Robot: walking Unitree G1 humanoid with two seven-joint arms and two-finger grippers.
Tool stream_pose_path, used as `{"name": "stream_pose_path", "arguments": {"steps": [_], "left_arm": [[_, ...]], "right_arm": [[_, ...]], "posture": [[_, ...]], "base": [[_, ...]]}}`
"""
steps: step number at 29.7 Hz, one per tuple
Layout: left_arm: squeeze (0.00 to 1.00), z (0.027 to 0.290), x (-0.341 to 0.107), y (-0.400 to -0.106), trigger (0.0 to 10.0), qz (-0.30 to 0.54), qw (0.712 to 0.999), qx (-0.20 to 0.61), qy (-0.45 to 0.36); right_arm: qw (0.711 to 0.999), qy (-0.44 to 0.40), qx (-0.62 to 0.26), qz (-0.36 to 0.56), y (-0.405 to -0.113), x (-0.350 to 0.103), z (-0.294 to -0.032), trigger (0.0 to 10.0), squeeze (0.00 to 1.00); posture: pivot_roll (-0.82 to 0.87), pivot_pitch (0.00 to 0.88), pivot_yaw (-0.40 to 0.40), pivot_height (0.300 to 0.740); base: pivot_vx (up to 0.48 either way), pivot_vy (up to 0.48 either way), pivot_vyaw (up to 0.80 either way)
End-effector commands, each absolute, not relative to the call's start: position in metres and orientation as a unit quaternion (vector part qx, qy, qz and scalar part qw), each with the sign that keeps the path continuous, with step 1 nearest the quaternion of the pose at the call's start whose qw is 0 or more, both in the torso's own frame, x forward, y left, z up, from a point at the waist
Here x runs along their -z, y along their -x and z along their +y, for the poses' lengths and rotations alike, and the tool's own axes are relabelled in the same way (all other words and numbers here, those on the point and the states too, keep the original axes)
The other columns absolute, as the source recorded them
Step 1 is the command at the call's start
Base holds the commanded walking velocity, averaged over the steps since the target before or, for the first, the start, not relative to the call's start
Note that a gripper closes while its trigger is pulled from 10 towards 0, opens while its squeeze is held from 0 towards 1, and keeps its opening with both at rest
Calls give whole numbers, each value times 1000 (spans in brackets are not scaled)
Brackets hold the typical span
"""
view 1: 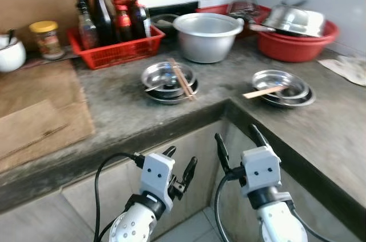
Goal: Kitchen organization
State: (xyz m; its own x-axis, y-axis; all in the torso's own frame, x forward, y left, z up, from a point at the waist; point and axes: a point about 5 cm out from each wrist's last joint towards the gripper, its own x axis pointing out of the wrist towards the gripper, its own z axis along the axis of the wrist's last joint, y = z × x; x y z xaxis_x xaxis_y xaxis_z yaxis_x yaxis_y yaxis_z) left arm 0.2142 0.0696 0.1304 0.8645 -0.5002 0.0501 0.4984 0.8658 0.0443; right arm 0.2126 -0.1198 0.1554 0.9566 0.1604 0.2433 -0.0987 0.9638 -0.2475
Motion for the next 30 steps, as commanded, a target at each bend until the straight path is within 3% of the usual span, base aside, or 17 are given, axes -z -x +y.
{"name": "stream_pose_path", "arguments": {"steps": [1, 8, 21, 22, 23, 27, 28, 29, 30], "left_arm": [[0, 70, -130, -213, 10000, -28, 966, 257, -14], [0, 70, -130, -213, 10000, -28, 965, 259, -13], [0, 57, -134, -205, 10000, -33, 946, 323, -6], [0, 57, -134, -205, 10000, -33, 945, 324, -5], [0, 56, -134, -204, 10000, -33, 944, 327, -5], [0, 55, -134, -203, 10000, -33, 943, 331, -4], [0, 55, -134, -202, 10000, -32, 943, 331, -4], [0, 55, -134, -201, 10000, -32, 943, 331, -4], [0, 54, -134, -201, 10000, -31, 943, 331, -3]], "right_arm": [[983, 117, -65, -122, -218, -154, -121, 10000, 0], [984, 115, -59, -122, -231, -159, -126, 10000, 0], [968, 193, -74, -146, -267, -184, -140, 10000, 0], [966, 199, -78, -148, -269, -184, -140, 10000, 804], [962, 209, -88, -150, -273, -185, -139, 10000, 1000], [958, 226, -97, -149, -279, -186, -138, 10000, 1000], [956, 234, -97, -147, -281, -186, -138, 10000, 655], [955, 239, -98, -145, -283, -186, -138, 10000, 655], [955, 242, -97, -144, -285, -186, -138, 10000, 0]], "posture": [[192, 73, 14, 740], [192, 79, 9, 740], [192, 111, 3, 740], [194, 113, 3, 740], [196, 119, 0, 740], [196, 122, -2, 740], [198, 127, -3, 740], [198, 127, -6, 740], [200, 131, -11, 740]], "base": [[0, 0, 0], [0, 0, 0], [0, 0, 0], [0, 0, 0], [0, 0, 0], [0, 0, 0], [0, 0, 0], [0, 0, 0], [0, 0, 0]]}}
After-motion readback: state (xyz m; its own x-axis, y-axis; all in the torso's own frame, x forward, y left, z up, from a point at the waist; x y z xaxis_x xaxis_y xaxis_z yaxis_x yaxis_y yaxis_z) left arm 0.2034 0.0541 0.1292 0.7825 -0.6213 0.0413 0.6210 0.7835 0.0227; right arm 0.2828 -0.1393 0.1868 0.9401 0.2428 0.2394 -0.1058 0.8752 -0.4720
